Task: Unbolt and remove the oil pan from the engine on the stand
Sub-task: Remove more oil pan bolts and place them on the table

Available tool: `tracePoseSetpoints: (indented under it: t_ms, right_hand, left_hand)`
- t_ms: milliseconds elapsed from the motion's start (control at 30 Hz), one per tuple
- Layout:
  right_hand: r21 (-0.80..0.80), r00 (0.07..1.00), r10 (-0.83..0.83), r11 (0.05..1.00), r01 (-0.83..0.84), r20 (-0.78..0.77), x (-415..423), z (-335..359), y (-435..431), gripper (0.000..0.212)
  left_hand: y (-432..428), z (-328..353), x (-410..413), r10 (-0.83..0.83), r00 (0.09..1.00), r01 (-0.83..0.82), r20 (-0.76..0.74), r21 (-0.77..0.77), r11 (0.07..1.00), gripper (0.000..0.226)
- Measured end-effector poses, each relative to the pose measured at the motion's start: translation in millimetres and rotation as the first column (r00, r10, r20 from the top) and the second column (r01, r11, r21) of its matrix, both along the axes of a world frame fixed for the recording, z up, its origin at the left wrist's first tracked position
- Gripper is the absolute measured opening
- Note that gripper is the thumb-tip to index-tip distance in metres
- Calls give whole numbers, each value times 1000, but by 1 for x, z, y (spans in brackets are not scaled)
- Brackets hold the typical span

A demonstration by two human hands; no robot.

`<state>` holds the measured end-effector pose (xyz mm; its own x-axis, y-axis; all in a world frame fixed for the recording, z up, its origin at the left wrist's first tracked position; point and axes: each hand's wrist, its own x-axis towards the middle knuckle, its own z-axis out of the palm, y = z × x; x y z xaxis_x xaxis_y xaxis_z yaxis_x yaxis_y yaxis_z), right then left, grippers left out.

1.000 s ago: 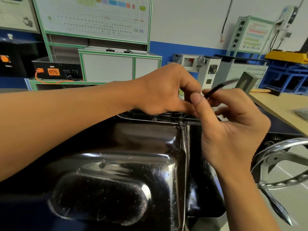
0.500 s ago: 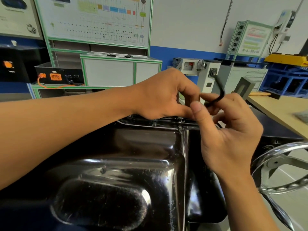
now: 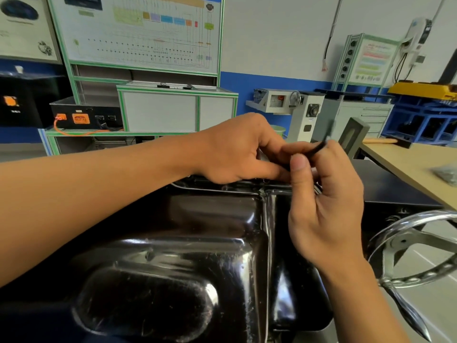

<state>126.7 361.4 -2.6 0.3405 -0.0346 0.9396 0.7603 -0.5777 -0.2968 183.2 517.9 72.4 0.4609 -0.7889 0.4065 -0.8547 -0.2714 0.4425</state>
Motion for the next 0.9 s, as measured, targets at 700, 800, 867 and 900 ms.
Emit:
tracePoseSetpoints:
  t_ms: [700,800,867,900]
  right_hand:
    - [128,990,-138,982,142,-34,6,-4,5,15]
    - [45,992,-108,993,111,-70,8,-3,0,19]
    - [28,992,-87,996,90,-89,8,-4,-2,21]
    - [36,993,-76,996,80,-95,8,-5,-2,22]
  left_hand:
    - [5,2,2,32,999,-32,42,-9,999,18]
    - [6,3,4,64,997,-65,40,15,998,16]
    - [5,2,5,82,995,-84,49,31,996,12]
    - [5,2,4,89,995,-91,53,33,995,12]
